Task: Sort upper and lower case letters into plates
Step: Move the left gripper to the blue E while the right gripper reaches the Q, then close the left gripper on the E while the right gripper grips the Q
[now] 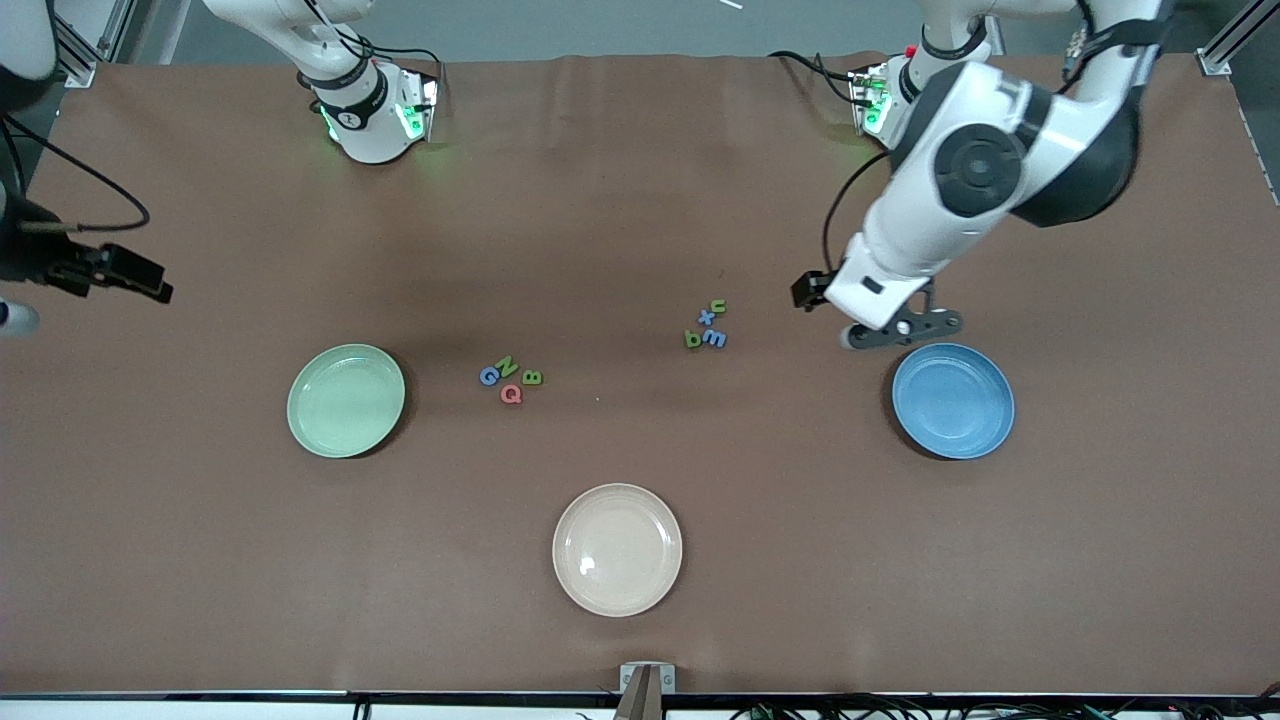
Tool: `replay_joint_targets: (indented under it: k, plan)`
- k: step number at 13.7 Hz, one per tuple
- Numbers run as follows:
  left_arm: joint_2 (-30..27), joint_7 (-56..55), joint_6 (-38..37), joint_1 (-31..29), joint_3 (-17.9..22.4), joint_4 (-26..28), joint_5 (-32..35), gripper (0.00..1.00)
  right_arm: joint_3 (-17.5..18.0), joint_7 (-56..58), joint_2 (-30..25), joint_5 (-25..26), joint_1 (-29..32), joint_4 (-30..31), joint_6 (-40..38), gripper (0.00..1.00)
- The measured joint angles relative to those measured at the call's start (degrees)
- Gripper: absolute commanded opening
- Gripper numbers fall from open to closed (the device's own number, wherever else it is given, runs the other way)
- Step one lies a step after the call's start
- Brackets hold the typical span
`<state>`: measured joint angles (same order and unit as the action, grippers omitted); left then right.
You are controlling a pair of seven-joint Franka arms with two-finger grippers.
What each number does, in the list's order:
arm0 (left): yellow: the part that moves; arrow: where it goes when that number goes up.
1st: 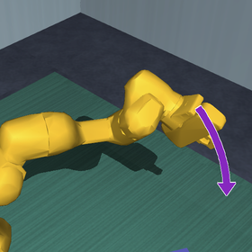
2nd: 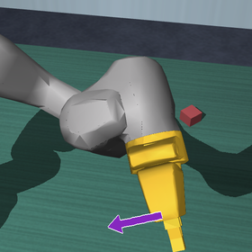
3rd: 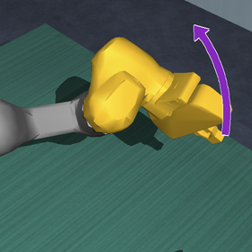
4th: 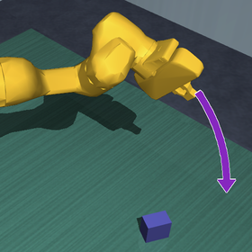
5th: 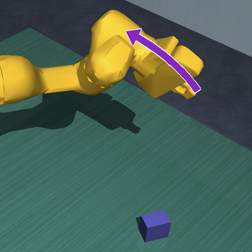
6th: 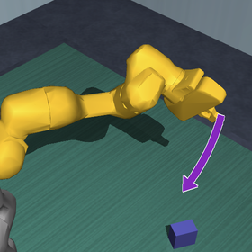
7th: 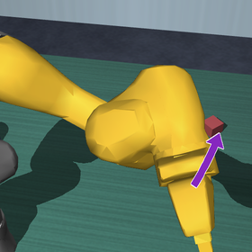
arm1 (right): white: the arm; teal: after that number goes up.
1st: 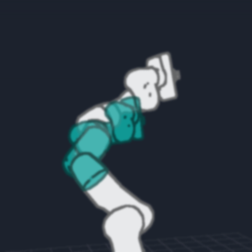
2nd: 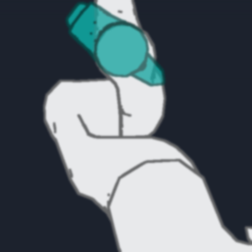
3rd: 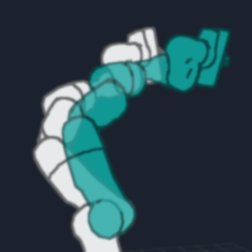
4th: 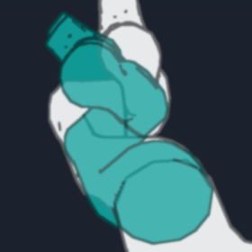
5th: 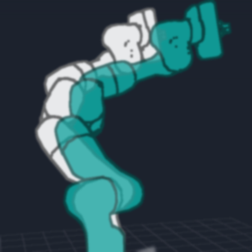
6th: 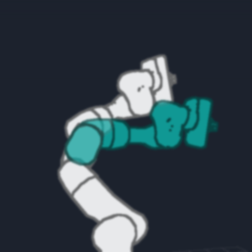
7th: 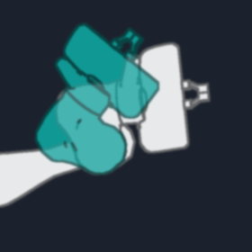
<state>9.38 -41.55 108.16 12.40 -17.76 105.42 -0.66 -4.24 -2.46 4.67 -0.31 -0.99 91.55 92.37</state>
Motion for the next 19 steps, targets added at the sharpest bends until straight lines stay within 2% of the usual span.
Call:
replay_joint_targets:
  k: [3, 6, 9, 11, 15, 17, 19]
  plan:
    - [3.9, -15.6, 5.5, 6.4, -0.1, 2.6, 5.0, 1.0, 0.0, -0.3, 6.3, 0.0, 0.0, -0.1, 3.1, 1.0]
    - [10.2, -31.9, 13.7, 9.7, -0.1, 2.8, 5.8, 1.0, 0.2, -4.8, 8.0, -0.9, -2.3, 0.6, 5.7, 1.0]
    - [14.8, -48.8, 21.3, 11.1, -0.1, 2.8, 7.9, 1.0, 0.7, -12.4, 8.9, -5.2, -7.7, 6.9, 17.2, 1.0]
    - [17.2, -52.7, 24.2, 11.4, -0.1, 2.8, 9.3, 1.0, 0.8, -17.7, 11.7, -6.2, -12.0, 10.3, 23.8, 1.0]
    - [22.2, -61.5, 29.8, 11.4, 0.0, 2.7, 14.2, 0.99, 0.9, -27.9, 17.5, -6.3, -19.7, 13.3, 33.8, 1.0]
    - [24.2, -63.3, 31.3, 11.5, 0.0, 2.6, 15.4, 0.87, 0.9, -30.5, 19.0, -6.3, -22.0, 16.9, 40.8, 1.0]
    - [25.5, -63.4, 31.6, 11.6, 0.0, 2.5, 15.4, 0.82, 0.8, -33.3, 20.8, -6.3, -23.8, 18.6, 44.9, 0.99]
